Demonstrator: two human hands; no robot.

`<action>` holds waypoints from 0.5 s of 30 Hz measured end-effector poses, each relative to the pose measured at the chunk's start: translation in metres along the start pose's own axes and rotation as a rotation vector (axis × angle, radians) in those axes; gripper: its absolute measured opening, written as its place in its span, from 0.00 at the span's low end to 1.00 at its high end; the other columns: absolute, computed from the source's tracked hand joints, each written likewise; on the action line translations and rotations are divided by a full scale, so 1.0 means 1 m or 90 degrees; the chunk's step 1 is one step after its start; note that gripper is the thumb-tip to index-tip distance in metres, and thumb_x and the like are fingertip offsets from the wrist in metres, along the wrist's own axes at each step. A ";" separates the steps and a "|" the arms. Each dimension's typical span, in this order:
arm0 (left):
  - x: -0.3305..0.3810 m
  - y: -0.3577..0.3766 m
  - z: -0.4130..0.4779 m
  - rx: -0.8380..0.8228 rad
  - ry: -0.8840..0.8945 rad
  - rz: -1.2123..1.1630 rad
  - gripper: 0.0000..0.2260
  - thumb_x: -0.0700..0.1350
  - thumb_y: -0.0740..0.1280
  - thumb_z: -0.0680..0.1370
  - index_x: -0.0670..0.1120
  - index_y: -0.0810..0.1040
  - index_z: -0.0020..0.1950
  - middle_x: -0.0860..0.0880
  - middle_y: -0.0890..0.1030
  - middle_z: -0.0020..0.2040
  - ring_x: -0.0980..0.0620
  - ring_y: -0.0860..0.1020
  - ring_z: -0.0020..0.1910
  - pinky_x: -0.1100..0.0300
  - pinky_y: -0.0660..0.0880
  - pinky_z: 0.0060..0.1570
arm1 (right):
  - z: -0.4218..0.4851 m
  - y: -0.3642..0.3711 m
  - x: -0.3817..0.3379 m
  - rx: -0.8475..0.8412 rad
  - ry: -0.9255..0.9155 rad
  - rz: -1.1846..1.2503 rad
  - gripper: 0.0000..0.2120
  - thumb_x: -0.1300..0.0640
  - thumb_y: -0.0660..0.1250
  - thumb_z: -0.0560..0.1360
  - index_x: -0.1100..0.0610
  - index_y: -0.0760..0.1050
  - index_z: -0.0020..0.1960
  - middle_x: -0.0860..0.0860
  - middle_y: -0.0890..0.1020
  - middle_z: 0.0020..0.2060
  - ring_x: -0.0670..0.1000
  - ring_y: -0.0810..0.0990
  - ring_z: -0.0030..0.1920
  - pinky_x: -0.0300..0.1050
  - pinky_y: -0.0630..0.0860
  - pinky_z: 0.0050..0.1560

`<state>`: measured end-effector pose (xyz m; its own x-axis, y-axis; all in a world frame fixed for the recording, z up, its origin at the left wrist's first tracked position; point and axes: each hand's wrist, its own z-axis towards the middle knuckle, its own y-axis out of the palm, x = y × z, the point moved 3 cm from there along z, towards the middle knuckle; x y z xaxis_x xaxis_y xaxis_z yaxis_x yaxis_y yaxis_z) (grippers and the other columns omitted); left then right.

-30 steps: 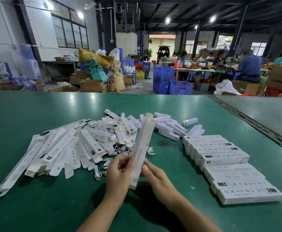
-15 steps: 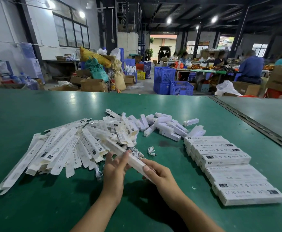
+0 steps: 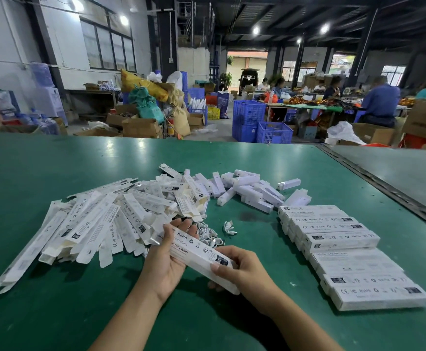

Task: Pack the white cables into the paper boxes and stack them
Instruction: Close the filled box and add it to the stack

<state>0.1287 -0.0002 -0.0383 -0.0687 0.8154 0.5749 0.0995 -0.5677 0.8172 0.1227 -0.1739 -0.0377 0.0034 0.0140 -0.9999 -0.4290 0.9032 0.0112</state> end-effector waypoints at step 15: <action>-0.011 -0.001 -0.006 0.074 0.189 0.398 0.27 0.52 0.70 0.73 0.53 0.66 0.71 0.46 0.82 0.57 0.54 0.84 0.50 0.59 0.81 0.46 | 0.005 -0.013 0.006 0.189 -0.081 0.102 0.12 0.62 0.75 0.72 0.58 0.78 0.54 0.54 0.85 0.46 0.59 0.85 0.41 0.45 0.81 0.41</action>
<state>0.1236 -0.0095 -0.0450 -0.2311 0.2652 0.9361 0.3138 -0.8904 0.3297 0.1326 -0.1839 -0.0436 0.0773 0.2011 -0.9765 -0.1519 0.9704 0.1878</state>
